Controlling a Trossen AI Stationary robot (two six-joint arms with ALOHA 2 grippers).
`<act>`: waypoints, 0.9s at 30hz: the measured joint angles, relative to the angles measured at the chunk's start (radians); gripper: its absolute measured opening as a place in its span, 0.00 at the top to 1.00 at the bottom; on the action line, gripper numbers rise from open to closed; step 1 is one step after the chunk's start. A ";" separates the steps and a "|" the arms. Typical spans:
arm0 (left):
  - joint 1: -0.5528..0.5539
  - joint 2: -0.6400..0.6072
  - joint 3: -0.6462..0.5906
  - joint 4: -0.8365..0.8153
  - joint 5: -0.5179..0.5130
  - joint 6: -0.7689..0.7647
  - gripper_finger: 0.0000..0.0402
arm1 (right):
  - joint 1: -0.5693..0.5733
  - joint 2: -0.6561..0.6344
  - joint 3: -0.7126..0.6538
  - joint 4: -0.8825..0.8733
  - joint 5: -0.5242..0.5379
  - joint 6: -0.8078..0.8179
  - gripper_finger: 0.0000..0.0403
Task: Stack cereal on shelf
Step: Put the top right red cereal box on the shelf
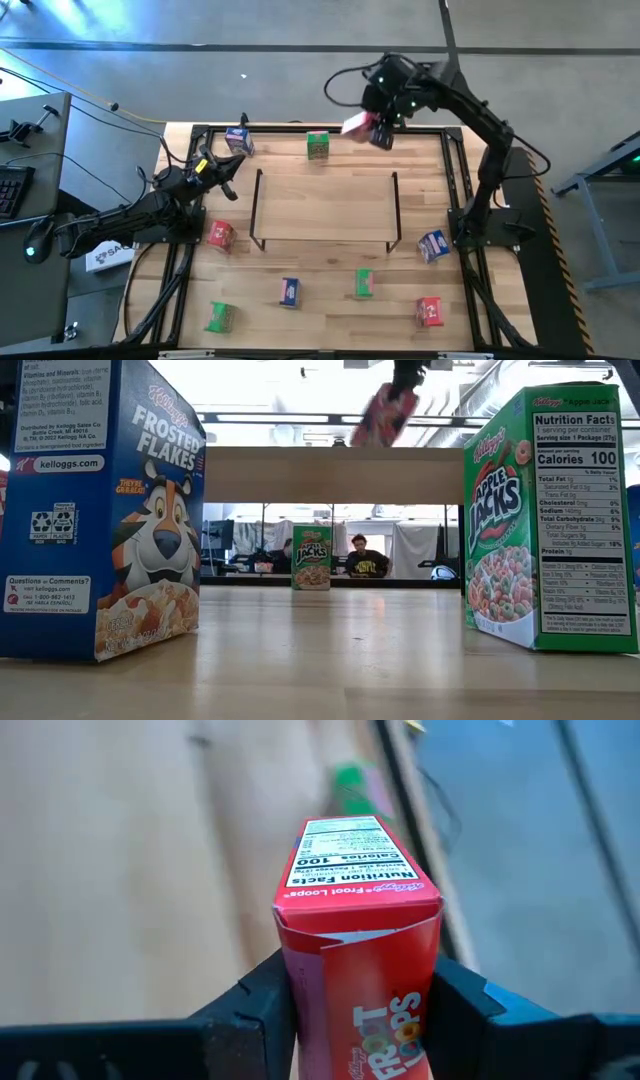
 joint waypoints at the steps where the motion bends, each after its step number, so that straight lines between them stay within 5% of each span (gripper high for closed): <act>1: 0.000 0.000 0.000 0.001 0.000 0.000 1.00 | 0.026 0.000 0.006 0.000 -0.021 0.022 0.64; 10: 0.000 0.000 0.000 0.007 0.000 0.000 1.00 | 0.210 0.002 -0.112 -0.001 -0.035 0.113 0.64; 27: 0.000 0.000 0.000 -0.027 0.023 -0.035 1.00 | 0.230 -0.038 -0.190 0.000 -0.037 0.193 0.64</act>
